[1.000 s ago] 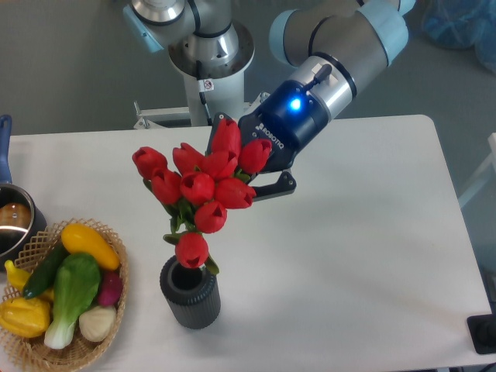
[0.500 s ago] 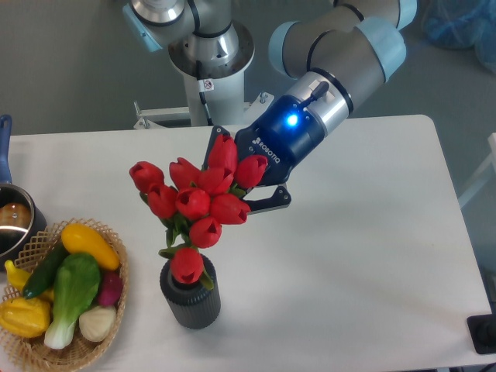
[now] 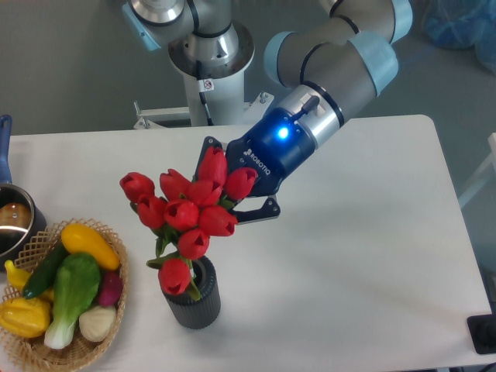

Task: Insert the flowers into the vase
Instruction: 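Lower the tulip stems down into the black vase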

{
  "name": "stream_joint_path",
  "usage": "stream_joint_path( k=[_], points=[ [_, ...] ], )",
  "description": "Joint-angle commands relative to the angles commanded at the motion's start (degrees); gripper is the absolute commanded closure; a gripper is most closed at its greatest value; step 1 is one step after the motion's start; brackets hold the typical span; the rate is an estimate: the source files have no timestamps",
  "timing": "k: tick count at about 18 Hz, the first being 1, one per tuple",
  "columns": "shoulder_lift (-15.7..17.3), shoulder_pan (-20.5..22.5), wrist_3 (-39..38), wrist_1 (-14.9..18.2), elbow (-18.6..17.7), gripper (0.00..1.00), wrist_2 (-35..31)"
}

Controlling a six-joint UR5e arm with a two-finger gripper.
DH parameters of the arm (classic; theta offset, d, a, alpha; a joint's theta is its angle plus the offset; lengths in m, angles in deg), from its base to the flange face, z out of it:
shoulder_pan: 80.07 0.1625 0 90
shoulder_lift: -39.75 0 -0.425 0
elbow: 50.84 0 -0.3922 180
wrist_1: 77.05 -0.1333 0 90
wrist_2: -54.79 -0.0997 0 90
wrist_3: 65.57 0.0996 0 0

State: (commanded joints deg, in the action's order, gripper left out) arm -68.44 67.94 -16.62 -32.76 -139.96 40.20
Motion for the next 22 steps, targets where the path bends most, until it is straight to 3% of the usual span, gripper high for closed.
stream_joint_path(
  k=[6, 12, 16, 21, 22],
  points=[
    [-0.2, -0.1, 0.3, 0.0, -1.1, 0.89, -1.2],
    [-3.6, -1.0, 4.0, 0.0, -1.4, 0.83, -1.2],
    [-3.9, -1.1, 6.4, 0.0, -4.6, 0.8, -3.2],
    [-4.1, -2.0, 7.6, 0.0, -5.3, 0.77, -4.6],
    [-4.1, -2.0, 8.1, 0.0, -6.8, 0.76, -4.8]
  ],
)
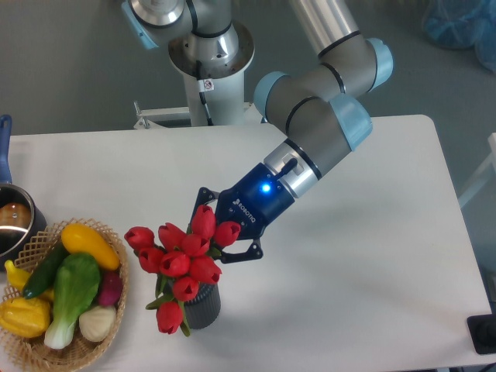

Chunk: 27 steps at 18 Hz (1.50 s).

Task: Insert the flowers into the vase
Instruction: 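Lower the tulip stems down into the black vase, then open the gripper to release the tulips in the vase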

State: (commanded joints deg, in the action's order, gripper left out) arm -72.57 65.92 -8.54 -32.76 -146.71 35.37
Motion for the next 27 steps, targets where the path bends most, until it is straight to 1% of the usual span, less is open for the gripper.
stream_joint_path(
  k=[3, 9, 12, 17, 23, 26, 27],
  points=[
    [0.1, -0.1, 2.2, 0.0, -1.5, 0.76, 0.0],
    [-0.3, -0.1, 2.7, -0.1, -1.5, 0.76, -0.1],
    [-1.1, -0.3, 2.7, -0.1, -1.6, 0.76, -1.9],
    [-1.2, -0.8, 2.7, -0.1, -1.5, 0.75, -2.3],
    [-1.6, -0.9, 3.3, -0.1, -2.2, 0.74, -3.0],
    [-2.0, -1.2, 5.4, -0.1, -3.0, 0.73, -3.8],
    [-2.0, -1.3, 5.6, -0.1, -3.1, 0.69, -3.8]
  ],
)
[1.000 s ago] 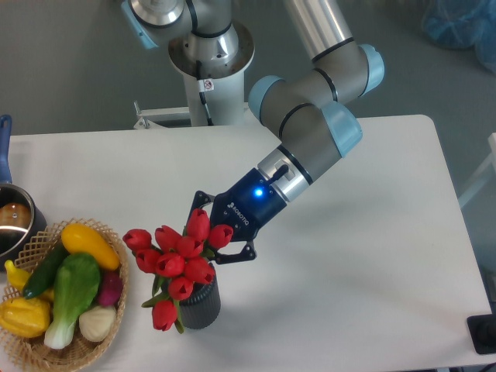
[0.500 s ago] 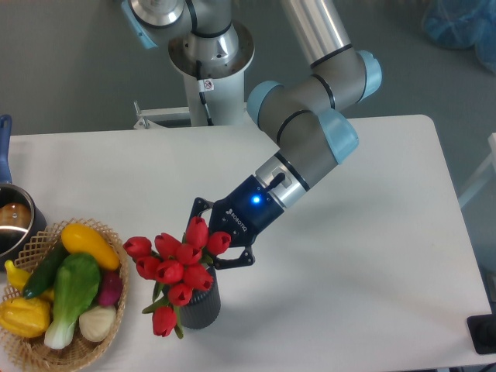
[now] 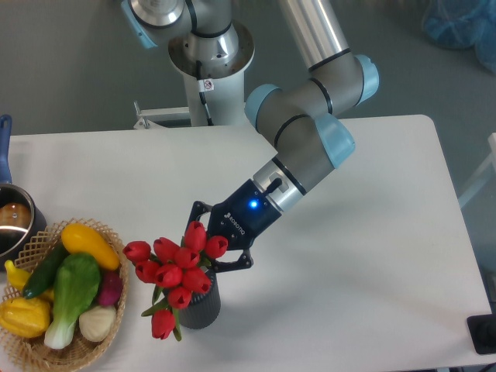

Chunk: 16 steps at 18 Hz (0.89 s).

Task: Insert the flowers into the vase
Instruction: 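Open the gripper to release the tulips in the vase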

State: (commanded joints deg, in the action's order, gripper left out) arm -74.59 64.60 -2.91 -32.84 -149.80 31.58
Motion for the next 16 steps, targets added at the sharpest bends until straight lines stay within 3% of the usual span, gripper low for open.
stream_joint_path(
  k=[3, 5, 6, 7, 16],
  points=[
    [0.0, 0.0, 0.1, 0.1, -0.1, 0.46, -0.1],
    [0.2, 0.0, 0.0, 0.1, -0.4, 0.24, -0.1],
    [0.4, 0.0, -0.1, 0.1, -0.7, 0.05, -0.1],
    [0.6, 0.0, -0.2, 0.1, -1.0, 0.0, -0.1],
    [0.9, 0.5, 0.0, 0.1, -1.3, 0.0, -1.5]
  ],
)
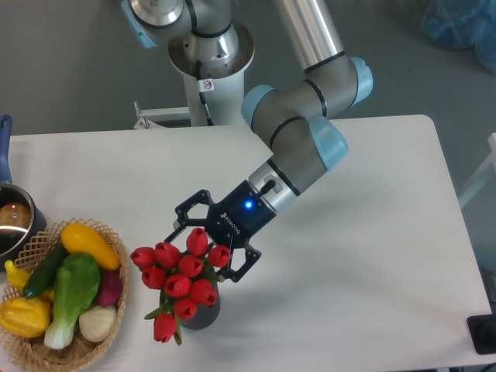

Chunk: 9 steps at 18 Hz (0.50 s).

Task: Insert the flowers into the vase
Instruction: 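Open the gripper to release the tulips in the vase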

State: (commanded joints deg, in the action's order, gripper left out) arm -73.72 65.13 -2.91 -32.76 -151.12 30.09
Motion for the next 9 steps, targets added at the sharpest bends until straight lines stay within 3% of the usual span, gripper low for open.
stream_joint_path(
  k=[4, 9],
  points=[
    [1.1, 1.0, 0.1, 0.0, 0.1, 0.0, 0.0],
    [4.8, 3.4, 0.2, 0.3, -0.1, 0.0, -2.2]
  ],
)
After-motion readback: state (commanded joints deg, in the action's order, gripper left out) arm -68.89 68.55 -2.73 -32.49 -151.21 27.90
